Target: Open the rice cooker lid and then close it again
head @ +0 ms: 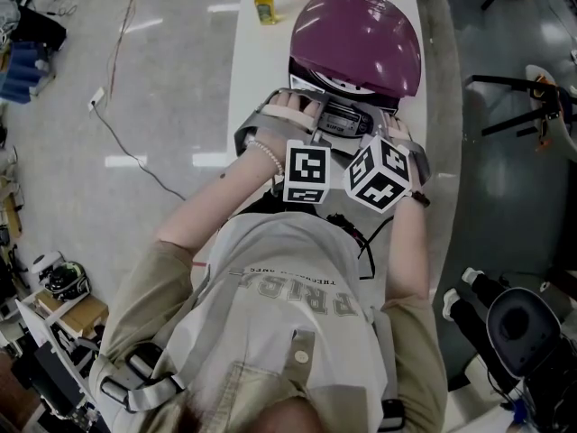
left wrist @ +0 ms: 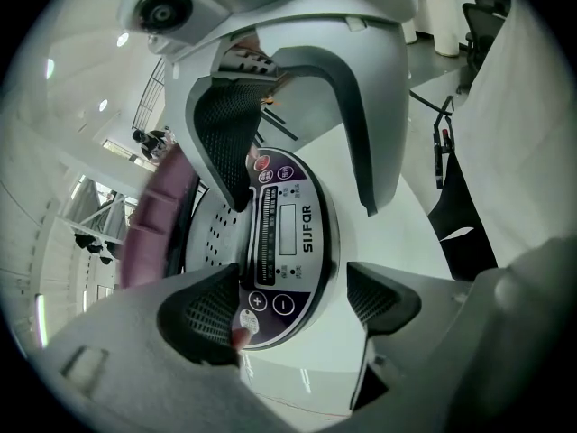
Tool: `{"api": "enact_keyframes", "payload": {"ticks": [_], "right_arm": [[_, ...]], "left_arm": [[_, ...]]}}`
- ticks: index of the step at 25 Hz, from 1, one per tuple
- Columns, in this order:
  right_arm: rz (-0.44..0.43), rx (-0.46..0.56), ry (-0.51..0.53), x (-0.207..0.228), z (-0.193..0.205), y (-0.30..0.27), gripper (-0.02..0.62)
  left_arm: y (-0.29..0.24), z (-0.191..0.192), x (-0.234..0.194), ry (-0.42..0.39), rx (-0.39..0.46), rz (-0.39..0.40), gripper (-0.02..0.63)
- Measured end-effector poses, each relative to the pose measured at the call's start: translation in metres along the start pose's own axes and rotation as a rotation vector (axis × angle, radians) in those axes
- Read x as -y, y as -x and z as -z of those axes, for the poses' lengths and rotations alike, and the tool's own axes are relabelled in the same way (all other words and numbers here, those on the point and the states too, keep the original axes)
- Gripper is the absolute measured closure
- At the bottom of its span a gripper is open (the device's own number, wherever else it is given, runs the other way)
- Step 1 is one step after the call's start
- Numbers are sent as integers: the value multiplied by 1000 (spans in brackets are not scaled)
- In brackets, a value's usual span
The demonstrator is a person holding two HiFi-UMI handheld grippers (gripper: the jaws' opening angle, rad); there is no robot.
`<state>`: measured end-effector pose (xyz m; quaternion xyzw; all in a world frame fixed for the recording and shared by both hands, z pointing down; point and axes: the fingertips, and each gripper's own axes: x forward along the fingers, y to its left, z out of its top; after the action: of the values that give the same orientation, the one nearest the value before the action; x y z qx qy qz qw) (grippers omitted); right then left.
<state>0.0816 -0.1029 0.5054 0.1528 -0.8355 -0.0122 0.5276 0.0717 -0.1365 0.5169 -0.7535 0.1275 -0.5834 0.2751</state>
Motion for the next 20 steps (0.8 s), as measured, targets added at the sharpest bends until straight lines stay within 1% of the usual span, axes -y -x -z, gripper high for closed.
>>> {"api": "enact_keyframes", "payload": {"ticks": [5, 7, 8, 10, 13, 17, 20], "right_arm": [[-11, 0, -25, 4, -4, 0, 209], [-26, 18, -53, 4, -5, -1, 208], [-33, 30, -70, 4, -6, -1, 188], [-43, 48, -90, 4, -6, -1, 189], [-38, 50, -89, 3, -6, -1, 189], [-28, 45, -76, 2, -6, -1, 189], [-18, 67, -83, 3, -7, -1, 189]], "left_arm": [[0, 2, -2, 13, 14, 8, 221], [-1, 3, -1, 8, 12, 10, 219], [-1, 3, 1, 0, 9, 13, 235], [-2, 4, 3, -11, 6, 18, 222], [-1, 3, 3, 5, 20, 22, 222], [0, 3, 2, 4, 22, 20, 222], [0, 3, 1, 29, 42, 23, 222]]}}
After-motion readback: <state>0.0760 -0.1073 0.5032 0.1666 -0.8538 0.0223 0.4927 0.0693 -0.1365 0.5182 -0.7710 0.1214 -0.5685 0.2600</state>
